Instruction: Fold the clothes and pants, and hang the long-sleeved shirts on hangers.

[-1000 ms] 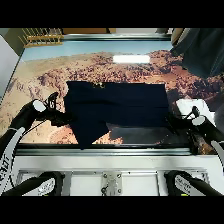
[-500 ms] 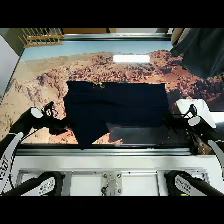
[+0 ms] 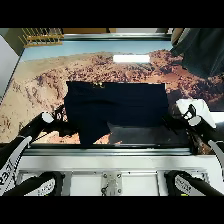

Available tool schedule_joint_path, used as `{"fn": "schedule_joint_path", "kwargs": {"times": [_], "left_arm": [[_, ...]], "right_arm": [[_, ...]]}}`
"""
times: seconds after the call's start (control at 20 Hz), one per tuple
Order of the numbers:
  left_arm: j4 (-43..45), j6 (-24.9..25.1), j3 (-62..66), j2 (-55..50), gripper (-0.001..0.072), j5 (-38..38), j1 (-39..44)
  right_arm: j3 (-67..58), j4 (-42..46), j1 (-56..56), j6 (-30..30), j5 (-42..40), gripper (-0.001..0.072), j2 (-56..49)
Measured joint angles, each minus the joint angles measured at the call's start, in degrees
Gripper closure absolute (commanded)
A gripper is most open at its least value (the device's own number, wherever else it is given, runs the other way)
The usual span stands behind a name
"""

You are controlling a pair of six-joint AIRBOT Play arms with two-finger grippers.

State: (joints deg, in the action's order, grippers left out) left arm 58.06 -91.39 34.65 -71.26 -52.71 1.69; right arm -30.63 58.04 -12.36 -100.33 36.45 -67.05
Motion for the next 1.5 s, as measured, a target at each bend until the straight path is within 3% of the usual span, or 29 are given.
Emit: {"fn": "schedule_joint_path", "kwargs": {"times": [0.15, 0.5, 0.75, 0.95, 1.2, 1.5], "left_arm": [[2.62, 0.94, -0.15, 4.83, 0.0697, -5.33, -2.36], [8.79, 1.44, -2.67, 23.23, 0.0697, -23.8, -5.81], [9.55, 1.2, 1.42, 29.07, 0.0697, -28.85, -6.14], [9.84, 1.16, 8.68, 23.02, 0.0697, -27.91, -6.14], [8.81, 2.84, 20.2, 7.63, 0.0697, -23.98, -6.14], [8.02, 3.87, 33.97, -9.31, 0.0696, -22.14, -6.14]], "right_arm": [[0.0, 3.26, 0.0, 1.31, 5.66, 0.0705, 2.84], [-0.17, 16.0, 0.0, 1.38, 28.76, 0.0704, 12.61], [-5.11, 18.49, 0.0, 1.38, 36.74, 0.0705, 14.93], [-12.7, 18.95, 0.02, 1.38, 38.71, 0.0705, 11.34], [-22.49, 19.37, 0.7, 1.53, 39.01, 0.0704, 1.9], [-28.81, 17.03, 2.38, 1.53, 31.85, 0.0697, -7.41]]}}
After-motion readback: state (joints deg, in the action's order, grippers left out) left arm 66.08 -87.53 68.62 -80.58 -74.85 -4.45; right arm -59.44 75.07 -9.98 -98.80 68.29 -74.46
